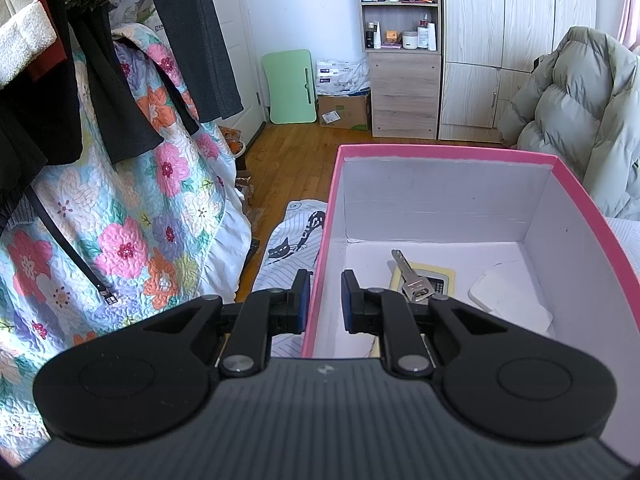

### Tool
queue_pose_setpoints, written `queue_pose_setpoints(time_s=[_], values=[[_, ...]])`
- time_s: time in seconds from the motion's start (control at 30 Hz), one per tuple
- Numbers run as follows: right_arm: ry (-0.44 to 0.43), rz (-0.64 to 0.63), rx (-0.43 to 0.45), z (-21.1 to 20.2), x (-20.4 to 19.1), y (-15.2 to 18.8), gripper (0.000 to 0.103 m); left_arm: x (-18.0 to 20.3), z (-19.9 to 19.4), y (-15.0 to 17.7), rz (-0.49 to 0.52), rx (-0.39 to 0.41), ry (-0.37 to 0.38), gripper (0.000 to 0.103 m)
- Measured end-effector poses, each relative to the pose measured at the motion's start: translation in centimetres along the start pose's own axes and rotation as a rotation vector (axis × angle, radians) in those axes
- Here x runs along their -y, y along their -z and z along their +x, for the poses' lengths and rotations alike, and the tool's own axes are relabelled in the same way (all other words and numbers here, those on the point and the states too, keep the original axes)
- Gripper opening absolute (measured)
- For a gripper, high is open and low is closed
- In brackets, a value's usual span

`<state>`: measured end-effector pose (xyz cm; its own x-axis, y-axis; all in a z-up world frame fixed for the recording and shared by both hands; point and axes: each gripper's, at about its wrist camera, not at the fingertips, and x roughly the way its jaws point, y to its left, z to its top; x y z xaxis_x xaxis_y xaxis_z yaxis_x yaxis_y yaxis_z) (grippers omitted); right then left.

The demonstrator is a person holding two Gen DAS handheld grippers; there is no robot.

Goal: Organize rigid objects

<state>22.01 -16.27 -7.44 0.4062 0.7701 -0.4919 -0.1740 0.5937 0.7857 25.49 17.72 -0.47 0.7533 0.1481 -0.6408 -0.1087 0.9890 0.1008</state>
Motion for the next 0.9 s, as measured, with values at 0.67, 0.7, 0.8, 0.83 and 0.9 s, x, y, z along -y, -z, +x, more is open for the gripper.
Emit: queue_pose_setpoints(time_s=[0.67, 0.7, 0.8, 0.83, 0.9], values=[[0.009, -0.457, 0.07, 2.3, -11.8, -4.1, 0.058, -0.1, -0.1, -0.2, -0.004, -0.001, 0.002, 0.014], [0.033, -0.474, 0.062, 3.0, -11.9, -4.0, 0.058, -0.1, -0.1, -0.2, -0.003, -0.001, 0.001, 0.014], [0.07, -0.474, 0.028, 5.0, -11.7, -3.7, 0.058, -0.1, -0.1, -0.2, -0.005, -0.001, 0.002, 0.014], [0.073, -0.462, 0.02, 5.3, -11.4, -3.6, 0.058, -0.1, 0.0, -0.2, -0.006, 0.0, 0.004, 0.014], [0.094, -0.444, 0.01, 6.1, -10.9, -3.5, 0.058, -0.1, 0.0, -0.2, -0.006, 0.0, 0.004, 0.014]])
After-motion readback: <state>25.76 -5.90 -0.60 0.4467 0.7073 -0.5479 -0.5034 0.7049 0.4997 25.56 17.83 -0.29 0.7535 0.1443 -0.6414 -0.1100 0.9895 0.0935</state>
